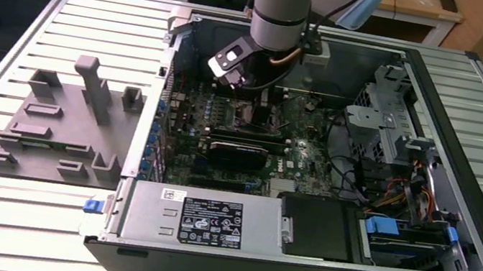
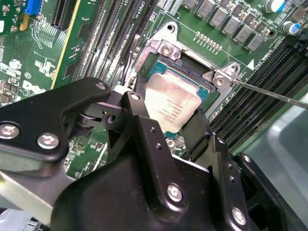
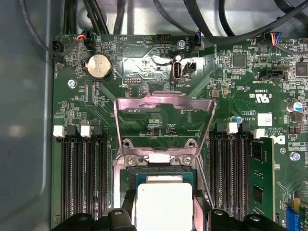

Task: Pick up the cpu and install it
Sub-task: 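Place the cpu into insertion slot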

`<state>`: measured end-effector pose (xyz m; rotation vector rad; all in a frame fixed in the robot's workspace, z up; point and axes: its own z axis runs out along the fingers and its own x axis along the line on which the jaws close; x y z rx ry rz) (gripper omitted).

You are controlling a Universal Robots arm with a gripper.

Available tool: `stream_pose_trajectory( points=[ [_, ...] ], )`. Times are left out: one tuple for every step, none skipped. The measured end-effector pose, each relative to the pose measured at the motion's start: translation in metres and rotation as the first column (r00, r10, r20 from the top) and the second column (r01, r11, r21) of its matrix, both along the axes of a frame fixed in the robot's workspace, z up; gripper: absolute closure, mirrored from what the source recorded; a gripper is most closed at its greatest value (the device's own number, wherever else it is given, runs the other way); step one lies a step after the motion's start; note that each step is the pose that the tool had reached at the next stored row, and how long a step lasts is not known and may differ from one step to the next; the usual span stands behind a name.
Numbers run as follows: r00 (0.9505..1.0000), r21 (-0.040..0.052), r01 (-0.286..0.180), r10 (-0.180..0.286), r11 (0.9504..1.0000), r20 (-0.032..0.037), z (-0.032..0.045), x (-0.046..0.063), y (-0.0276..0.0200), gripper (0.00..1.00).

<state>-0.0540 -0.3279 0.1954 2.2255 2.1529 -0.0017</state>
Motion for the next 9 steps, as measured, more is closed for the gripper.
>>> stream_pose_trajectory(
  points=[
    [1.0000, -0.0001, 0.000, 0.000, 1.0000, -0.0001, -0.0009, 0.0000, 0.0000, 0.45],
    [1.0000, -0.0001, 0.000, 0.000, 1.0000, 0.0000, -0.0016, -0.0001, 0.0000, 0.45],
    [1.0000, 0.0000, 0.000, 0.000, 1.0000, 0.0000, -0.0021, -0.0003, 0.0002, 0.45],
    [1.0000, -0.0001, 0.000, 0.000, 1.0000, -0.0001, -0.0024, -0.0004, 0.0004, 0.45],
    [1.0000, -0.0002, 0.000, 0.000, 1.0000, -0.0001, -0.0026, -0.0004, 0.0006, 0.45],
    [1.0000, -0.0002, 0.000, 0.000, 1.0000, -0.0001, -0.0029, -0.0004, 0.0009, 0.45],
    [1.0000, -0.0001, 0.000, 0.000, 1.0000, -0.0001, -0.0032, -0.0005, 0.0012, 0.45],
    [1.0000, -0.0002, 0.000, 0.000, 1.0000, -0.0001, -0.0034, -0.0006, 0.0015, 0.45],
    [1.0000, -0.0003, 0.000, 0.000, 1.0000, -0.0002, -0.0036, -0.0007, 0.0018, 0.45]
  ],
)
